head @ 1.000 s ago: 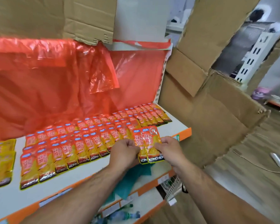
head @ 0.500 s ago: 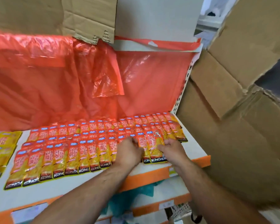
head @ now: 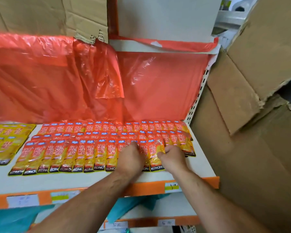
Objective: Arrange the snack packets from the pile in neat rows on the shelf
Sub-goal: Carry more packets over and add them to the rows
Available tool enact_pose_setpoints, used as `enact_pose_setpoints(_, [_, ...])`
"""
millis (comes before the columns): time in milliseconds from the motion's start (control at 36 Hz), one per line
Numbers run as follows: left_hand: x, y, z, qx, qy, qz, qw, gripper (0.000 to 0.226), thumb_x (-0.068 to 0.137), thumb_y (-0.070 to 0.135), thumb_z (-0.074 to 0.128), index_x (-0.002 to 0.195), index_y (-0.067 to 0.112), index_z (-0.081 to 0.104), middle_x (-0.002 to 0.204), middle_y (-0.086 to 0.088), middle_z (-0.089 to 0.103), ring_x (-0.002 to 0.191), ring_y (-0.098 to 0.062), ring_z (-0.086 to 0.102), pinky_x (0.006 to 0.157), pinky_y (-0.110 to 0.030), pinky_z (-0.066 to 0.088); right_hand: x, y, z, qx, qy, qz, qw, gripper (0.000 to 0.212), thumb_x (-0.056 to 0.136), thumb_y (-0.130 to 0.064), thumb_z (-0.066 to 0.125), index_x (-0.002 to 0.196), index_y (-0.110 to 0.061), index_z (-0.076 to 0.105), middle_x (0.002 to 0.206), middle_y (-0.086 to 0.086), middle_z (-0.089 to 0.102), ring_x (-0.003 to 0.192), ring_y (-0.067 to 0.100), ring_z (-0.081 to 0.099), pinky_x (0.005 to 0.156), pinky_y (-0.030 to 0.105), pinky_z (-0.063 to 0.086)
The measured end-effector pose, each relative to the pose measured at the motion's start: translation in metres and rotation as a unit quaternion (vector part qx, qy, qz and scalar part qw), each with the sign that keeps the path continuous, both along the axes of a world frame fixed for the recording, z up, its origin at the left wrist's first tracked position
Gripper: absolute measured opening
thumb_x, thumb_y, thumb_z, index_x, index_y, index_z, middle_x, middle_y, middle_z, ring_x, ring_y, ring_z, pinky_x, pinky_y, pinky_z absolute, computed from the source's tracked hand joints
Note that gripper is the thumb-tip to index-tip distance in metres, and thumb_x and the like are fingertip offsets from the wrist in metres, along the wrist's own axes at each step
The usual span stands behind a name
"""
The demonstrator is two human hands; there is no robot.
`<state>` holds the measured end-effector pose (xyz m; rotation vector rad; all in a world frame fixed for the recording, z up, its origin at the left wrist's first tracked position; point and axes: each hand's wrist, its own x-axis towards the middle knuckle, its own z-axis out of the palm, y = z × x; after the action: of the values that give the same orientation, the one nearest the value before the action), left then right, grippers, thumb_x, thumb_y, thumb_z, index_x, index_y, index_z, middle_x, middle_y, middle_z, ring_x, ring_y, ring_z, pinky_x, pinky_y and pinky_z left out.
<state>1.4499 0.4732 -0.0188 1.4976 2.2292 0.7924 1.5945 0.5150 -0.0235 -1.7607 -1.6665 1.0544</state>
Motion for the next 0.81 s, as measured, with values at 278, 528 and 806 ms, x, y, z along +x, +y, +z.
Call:
enact_pose_setpoints(278, [0.004,0.004,-0.003,-0.015,0.073,-0.022,0.997,0.011,0.090,0.018,0.051,0.093,0.014,0.061,0.092,-0.009,0.070,0.078,-0.027,0.063,0.065,-0.032,0.048,0.012,0.005,0.002,0.037,-0.074,0.012,0.996,0.039,0.089,-0.025,0.063,0.060,-0.020,0.038,0.054,-0.005,0.038,0.051,0.019,0.040,0.050,0.026,0.030])
enact_pose_setpoints(528, [0.000,-0.006,0.003,0.001,0.148,-0.069,0.987,0.016,0.092,0.031,0.049,0.095,0.016,0.055,0.087,-0.004,0.066,0.074,-0.024,0.060,0.057,-0.030,0.039,0.007,-0.001,0.015,0.087,-0.272,0.045,0.957,0.026,0.093,-0.046,0.051,0.083,-0.021,0.052,0.072,-0.007,0.052,0.067,0.020,0.054,0.048,0.023,0.031])
enact_pose_setpoints(806, [-0.011,-0.013,0.006,0.005,0.188,-0.078,0.979,0.020,0.094,0.033,0.046,0.102,0.017,0.056,0.096,-0.003,0.061,0.084,-0.024,0.061,0.062,-0.032,0.043,0.004,-0.005,0.019,0.126,-0.332,0.049,0.933,0.036,0.092,-0.045,0.057,0.114,-0.016,0.055,0.101,0.000,0.069,0.090,0.023,0.068,0.059,0.026,0.041])
